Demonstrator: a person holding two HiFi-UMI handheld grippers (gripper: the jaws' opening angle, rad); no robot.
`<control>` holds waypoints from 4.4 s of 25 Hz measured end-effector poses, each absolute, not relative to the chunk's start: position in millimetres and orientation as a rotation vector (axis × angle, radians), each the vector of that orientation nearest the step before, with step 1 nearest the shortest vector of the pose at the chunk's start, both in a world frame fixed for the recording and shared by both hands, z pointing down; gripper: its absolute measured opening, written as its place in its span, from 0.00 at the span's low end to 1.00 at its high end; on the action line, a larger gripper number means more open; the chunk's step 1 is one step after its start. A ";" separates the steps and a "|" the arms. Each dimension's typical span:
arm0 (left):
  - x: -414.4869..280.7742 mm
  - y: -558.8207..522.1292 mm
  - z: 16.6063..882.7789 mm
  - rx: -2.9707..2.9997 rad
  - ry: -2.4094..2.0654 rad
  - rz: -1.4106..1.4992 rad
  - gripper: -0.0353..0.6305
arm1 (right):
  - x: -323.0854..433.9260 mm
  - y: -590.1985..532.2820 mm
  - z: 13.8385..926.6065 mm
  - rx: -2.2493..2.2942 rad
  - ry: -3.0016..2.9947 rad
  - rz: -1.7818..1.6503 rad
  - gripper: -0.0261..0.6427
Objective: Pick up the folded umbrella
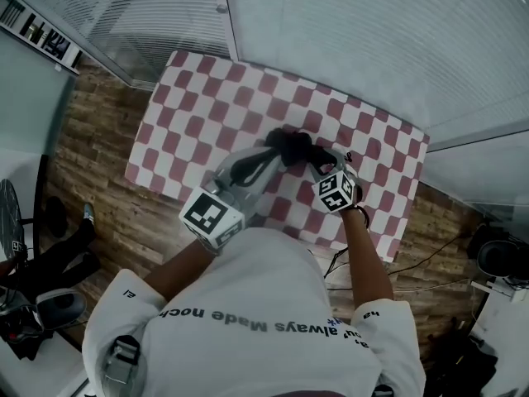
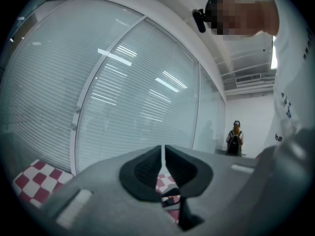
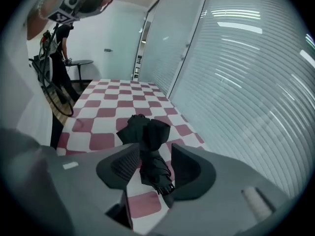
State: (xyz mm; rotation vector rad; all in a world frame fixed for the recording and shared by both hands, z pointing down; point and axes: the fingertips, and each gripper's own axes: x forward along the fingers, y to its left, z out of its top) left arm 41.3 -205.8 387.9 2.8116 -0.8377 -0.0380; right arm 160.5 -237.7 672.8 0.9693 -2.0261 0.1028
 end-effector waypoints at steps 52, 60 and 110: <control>13.6 -222.0 407.5 2.743 -0.920 0.017 0.09 | 144.8 -277.1 768.2 0.758 -1.903 0.189 0.40; 22.4 -217.1 402.3 2.765 -0.900 -0.007 0.09 | 157.4 -278.5 685.7 1.031 -2.063 0.198 0.40; 47.2 -215.4 374.9 2.825 -0.839 -0.072 0.09 | 200.0 -143.5 337.3 1.868 -2.486 -0.009 0.41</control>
